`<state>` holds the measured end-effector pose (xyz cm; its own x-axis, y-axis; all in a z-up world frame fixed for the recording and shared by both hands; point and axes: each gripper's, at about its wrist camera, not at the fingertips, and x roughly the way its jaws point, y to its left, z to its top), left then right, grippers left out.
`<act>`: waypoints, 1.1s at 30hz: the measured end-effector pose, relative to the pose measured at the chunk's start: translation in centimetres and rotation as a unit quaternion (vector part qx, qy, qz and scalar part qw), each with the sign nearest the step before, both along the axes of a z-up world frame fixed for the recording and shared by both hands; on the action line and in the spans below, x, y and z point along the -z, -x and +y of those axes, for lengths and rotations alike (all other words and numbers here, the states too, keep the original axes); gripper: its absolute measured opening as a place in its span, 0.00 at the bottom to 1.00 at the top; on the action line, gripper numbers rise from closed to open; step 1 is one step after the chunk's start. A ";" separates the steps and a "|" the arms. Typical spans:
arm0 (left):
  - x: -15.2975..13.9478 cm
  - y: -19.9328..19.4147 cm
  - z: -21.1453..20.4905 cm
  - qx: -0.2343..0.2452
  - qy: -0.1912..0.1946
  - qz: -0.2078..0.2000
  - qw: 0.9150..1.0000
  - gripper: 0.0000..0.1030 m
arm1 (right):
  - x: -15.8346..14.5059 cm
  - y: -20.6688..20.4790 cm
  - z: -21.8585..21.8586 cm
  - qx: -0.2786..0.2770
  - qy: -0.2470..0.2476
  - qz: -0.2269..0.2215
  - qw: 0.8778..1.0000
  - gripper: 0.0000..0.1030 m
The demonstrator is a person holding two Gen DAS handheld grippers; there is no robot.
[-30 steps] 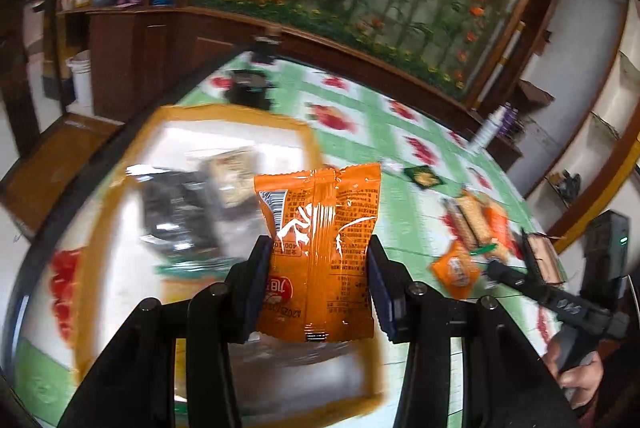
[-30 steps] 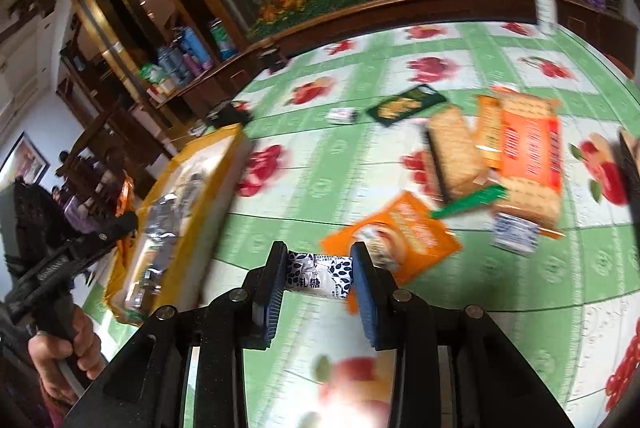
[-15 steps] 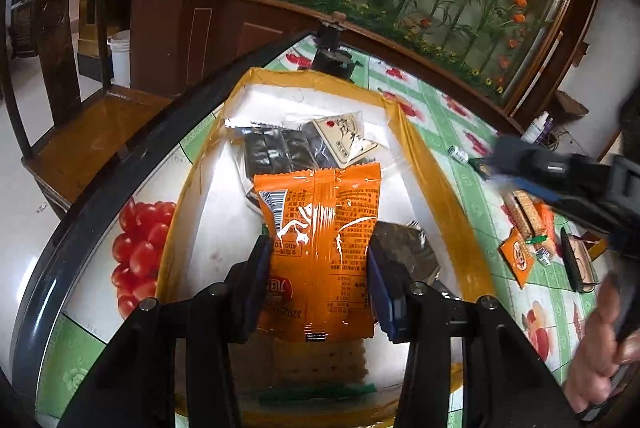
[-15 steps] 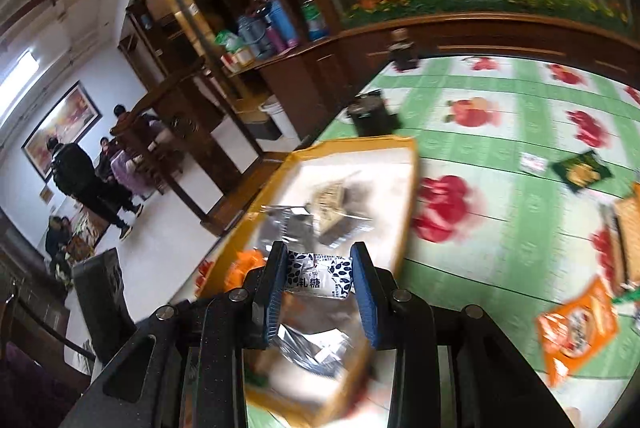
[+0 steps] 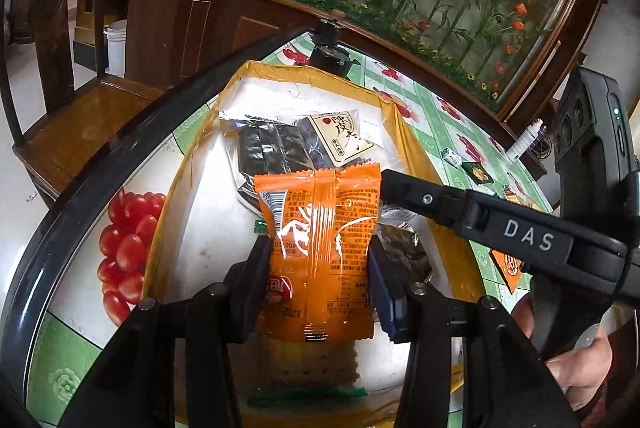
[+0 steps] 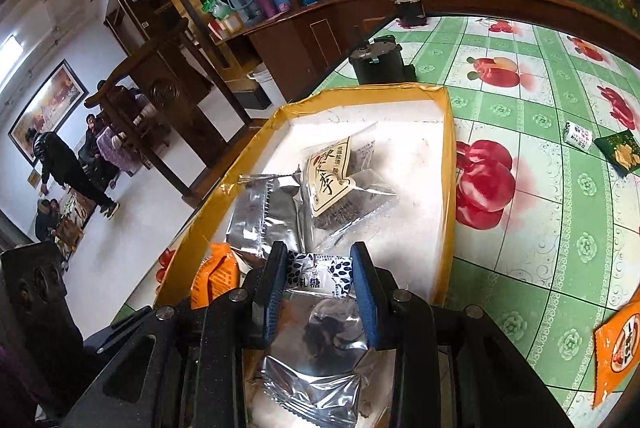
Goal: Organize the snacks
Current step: 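Lower the orange bag into the box and open the left gripper while the right gripper releases the candy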
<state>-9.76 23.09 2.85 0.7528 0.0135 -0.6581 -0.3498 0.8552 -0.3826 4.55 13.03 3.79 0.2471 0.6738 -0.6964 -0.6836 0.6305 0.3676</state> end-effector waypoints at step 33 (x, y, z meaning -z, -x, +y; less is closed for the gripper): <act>-0.2 0.8 0.9 -0.002 -0.008 0.008 1.000 0.48 | -0.2 0.8 -0.8 -0.004 -0.013 -0.027 1.000 0.49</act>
<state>-10.51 23.96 3.02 0.7416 0.0272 -0.6703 -0.3597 0.8595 -0.3631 3.78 12.18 3.95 0.2776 0.6942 -0.6641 -0.7079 0.6151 0.3471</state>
